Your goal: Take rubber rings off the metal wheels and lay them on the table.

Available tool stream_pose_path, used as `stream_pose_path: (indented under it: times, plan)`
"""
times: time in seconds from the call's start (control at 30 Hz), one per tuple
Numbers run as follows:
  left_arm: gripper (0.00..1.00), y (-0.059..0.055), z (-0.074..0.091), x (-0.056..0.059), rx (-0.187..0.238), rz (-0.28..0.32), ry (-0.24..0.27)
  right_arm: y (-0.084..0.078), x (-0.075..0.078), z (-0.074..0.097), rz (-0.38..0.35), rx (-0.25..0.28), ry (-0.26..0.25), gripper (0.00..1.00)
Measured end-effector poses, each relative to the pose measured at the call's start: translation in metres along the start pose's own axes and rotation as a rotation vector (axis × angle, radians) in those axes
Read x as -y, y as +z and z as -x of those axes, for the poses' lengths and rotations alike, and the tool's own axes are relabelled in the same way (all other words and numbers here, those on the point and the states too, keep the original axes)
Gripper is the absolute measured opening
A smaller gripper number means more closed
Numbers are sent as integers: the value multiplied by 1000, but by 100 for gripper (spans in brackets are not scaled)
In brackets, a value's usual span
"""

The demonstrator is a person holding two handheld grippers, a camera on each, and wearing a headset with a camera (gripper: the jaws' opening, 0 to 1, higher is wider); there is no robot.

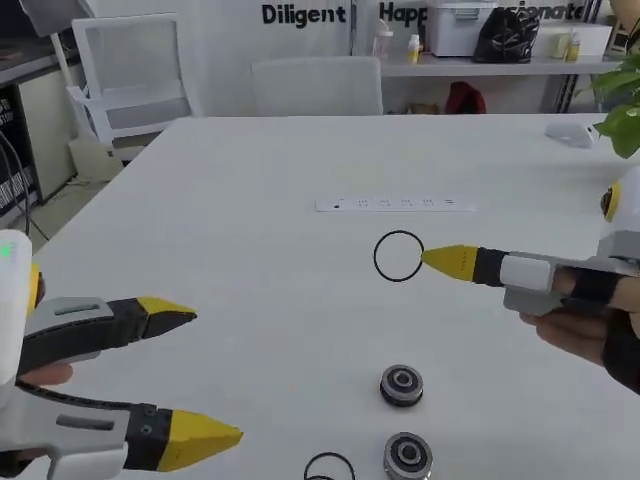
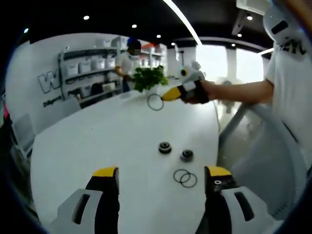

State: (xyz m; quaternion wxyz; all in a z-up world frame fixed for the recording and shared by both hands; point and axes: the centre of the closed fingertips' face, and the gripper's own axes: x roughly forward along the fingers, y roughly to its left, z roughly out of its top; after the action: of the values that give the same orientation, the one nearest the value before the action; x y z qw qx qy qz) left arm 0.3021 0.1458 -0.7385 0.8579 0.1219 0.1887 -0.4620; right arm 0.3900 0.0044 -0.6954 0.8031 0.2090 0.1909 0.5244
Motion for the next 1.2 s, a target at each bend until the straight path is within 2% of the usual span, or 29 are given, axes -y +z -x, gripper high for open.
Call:
stream_pose_path:
  times: [0.1, 0.37, 0.67, 0.8, 1.03, 1.2]
  plan:
    - [73, -8, 5, 2, -16, 7, 9, -2, -3, -2, 19, -16, 6, 0]
    - [73, -18, 15, 3, -10, 41, 38, -10, -11, -8, 54, -54, 34, 0]
    - [72, -31, 17, 7, -12, 77, 49, -30, -25, -20, 99, -148, 77, 0]
    - [72, -34, 17, 8, -4, 90, 51, -44, -31, -26, 129, -210, 88, 0]
    - [72, -37, 19, 7, 0, 99, 55, -82, -32, -31, 239, -389, 83, 0]
    - [72, -42, 19, 8, -9, 111, 47, -103, -31, -32, 305, -489, 86, 0]
